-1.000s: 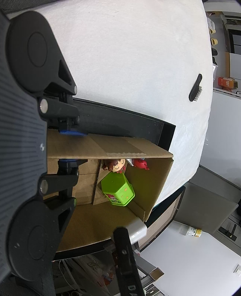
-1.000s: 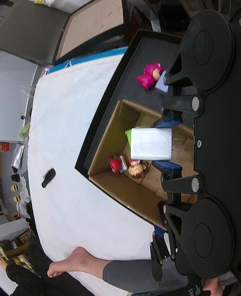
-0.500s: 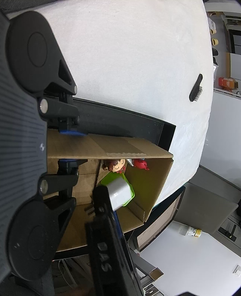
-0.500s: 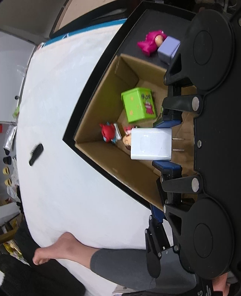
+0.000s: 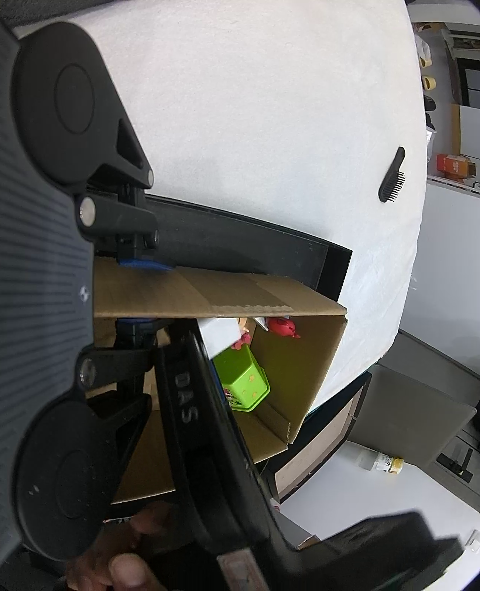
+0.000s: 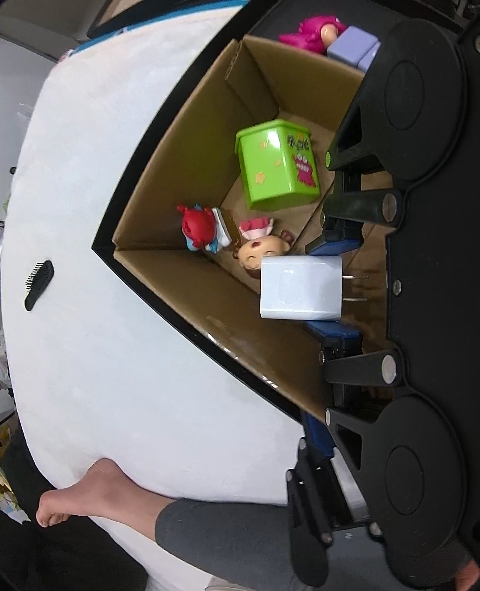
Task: Organize rigid objects
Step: 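Carry the white charger plug into the box with the right gripper, then open the right gripper to release the charger plug in the box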
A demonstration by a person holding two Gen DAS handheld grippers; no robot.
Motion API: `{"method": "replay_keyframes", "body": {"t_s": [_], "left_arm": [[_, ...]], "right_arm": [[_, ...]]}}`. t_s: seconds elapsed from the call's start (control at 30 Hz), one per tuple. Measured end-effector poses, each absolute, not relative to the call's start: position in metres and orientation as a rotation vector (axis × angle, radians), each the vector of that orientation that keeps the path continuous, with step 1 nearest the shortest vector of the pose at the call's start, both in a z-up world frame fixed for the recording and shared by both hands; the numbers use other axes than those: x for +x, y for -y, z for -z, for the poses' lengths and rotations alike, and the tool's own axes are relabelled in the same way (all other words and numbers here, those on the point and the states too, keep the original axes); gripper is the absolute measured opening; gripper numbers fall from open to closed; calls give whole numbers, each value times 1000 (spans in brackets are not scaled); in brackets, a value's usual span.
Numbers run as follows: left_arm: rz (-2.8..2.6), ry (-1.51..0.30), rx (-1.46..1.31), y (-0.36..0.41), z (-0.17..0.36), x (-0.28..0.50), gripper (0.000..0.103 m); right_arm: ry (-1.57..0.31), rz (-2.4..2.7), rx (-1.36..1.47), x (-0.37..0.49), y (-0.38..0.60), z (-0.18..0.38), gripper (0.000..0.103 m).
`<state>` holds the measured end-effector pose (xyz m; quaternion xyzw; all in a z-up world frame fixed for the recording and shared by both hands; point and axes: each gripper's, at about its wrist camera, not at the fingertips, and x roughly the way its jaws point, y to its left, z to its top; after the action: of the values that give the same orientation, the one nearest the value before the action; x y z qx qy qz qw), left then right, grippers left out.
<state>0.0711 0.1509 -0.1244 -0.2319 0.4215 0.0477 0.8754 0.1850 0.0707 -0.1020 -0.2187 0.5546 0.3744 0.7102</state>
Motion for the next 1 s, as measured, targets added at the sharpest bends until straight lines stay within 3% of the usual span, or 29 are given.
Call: {"method": "replay_keyframes", "body": {"t_s": [0.57, 1.0], "left_arm": [[-97, -883, -484, -153, 126, 73, 21], [-96, -884, -475, -151, 125, 73, 21]], "right_arm": [[-1250, -782, -474, 194, -62, 100, 47], [-1120, -785, -482, 191, -28, 49, 76]]}}
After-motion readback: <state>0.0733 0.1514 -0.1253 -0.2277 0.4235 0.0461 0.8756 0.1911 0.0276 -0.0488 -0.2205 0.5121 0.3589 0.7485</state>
